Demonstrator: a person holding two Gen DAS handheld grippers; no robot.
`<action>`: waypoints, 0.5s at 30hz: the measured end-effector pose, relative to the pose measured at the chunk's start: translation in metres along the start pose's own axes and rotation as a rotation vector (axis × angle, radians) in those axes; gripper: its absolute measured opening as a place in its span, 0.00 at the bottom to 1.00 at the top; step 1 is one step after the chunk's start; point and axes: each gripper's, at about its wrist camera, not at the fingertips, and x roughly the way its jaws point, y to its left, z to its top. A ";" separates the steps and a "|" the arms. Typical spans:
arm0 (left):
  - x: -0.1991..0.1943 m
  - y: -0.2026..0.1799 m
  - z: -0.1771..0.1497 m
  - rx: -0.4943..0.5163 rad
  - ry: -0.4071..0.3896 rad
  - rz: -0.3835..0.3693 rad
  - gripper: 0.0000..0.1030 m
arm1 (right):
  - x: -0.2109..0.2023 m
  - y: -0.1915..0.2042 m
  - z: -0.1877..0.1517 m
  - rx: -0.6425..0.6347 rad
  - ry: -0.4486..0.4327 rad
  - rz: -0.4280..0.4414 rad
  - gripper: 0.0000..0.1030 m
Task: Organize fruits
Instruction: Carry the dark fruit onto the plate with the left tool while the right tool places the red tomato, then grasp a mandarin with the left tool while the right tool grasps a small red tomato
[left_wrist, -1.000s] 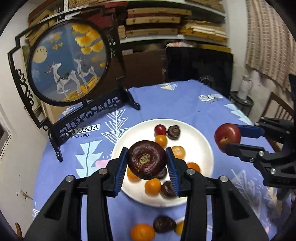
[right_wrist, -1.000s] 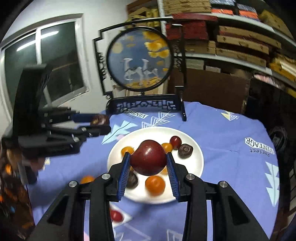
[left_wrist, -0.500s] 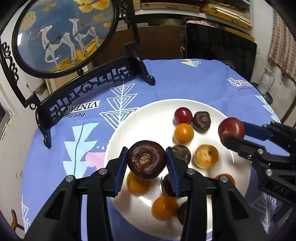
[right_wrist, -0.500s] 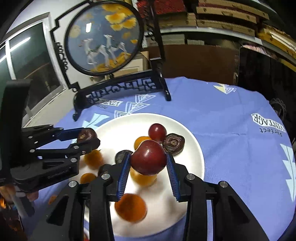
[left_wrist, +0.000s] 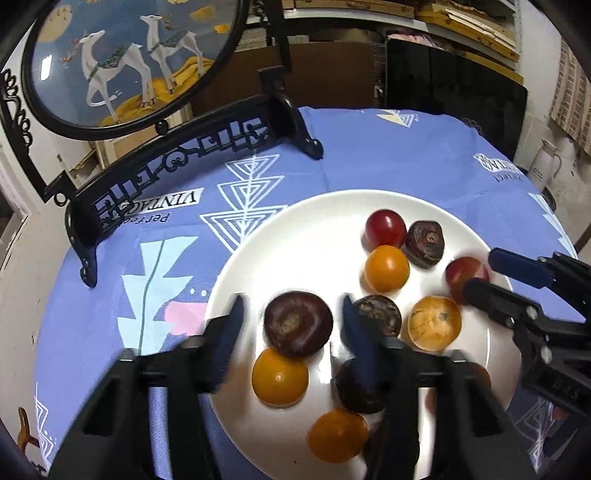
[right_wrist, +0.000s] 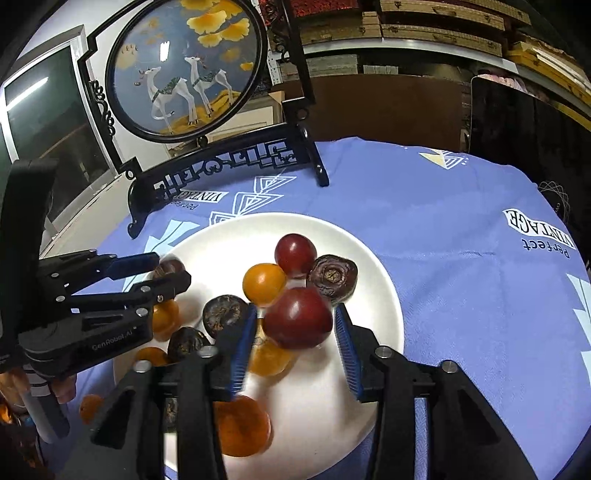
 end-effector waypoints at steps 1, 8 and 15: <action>-0.004 0.001 0.000 -0.002 -0.019 0.009 0.67 | -0.004 0.000 0.000 0.004 -0.013 0.000 0.57; -0.031 0.013 -0.013 0.021 -0.051 -0.001 0.75 | -0.045 0.010 -0.018 -0.040 -0.032 0.069 0.66; -0.083 0.040 -0.076 0.153 -0.086 -0.071 0.86 | -0.088 0.058 -0.087 -0.341 0.067 0.216 0.67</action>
